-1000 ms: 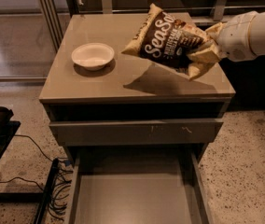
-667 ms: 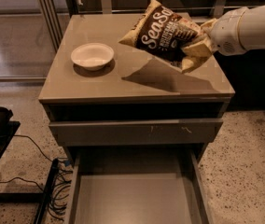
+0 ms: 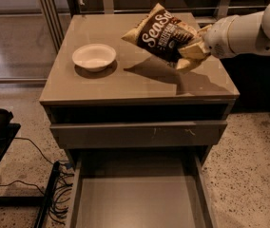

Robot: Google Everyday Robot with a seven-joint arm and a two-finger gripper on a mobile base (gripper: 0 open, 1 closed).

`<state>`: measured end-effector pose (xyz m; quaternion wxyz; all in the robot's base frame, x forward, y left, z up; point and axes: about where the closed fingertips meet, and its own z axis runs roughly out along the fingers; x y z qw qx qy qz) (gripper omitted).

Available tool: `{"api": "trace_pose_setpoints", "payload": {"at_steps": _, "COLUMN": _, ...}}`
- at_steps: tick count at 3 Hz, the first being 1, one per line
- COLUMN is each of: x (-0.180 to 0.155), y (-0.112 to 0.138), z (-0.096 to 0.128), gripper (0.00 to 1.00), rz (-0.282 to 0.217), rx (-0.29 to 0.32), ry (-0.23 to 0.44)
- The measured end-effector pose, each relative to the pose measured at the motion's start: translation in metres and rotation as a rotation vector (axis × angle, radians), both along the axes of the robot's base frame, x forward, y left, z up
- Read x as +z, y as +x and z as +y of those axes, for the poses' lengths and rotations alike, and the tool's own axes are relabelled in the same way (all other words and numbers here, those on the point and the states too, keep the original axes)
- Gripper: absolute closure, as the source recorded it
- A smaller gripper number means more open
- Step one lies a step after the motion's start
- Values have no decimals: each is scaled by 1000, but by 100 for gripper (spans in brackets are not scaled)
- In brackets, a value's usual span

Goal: Pick brown chip bag from middle drawer and place on counter

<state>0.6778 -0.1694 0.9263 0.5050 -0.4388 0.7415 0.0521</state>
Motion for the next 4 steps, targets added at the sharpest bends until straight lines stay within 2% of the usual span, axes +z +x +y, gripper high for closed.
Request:
{"api": "trace_pose_setpoints", "payload": {"at_steps": 1, "x": -17, "y": 16, "z": -2, "gripper": 100, "rz": 7, "rx": -22, "ry": 64}}
{"api": "trace_pose_setpoints", "payload": {"at_steps": 2, "x": -33, "y": 25, "z": -3, "gripper": 100, "rz": 30, "rx": -25, "ry": 100}}
{"api": "trace_pose_setpoints", "payload": {"at_steps": 3, "x": -34, "y": 25, "z": -3, "gripper": 82, "rz": 31, "rx": -25, "ry": 101}}
{"api": "trace_pose_setpoints", "payload": {"at_steps": 4, "x": -34, "y": 25, "z": -2, "gripper": 58, "rz": 31, "rx": -24, "ry": 101}}
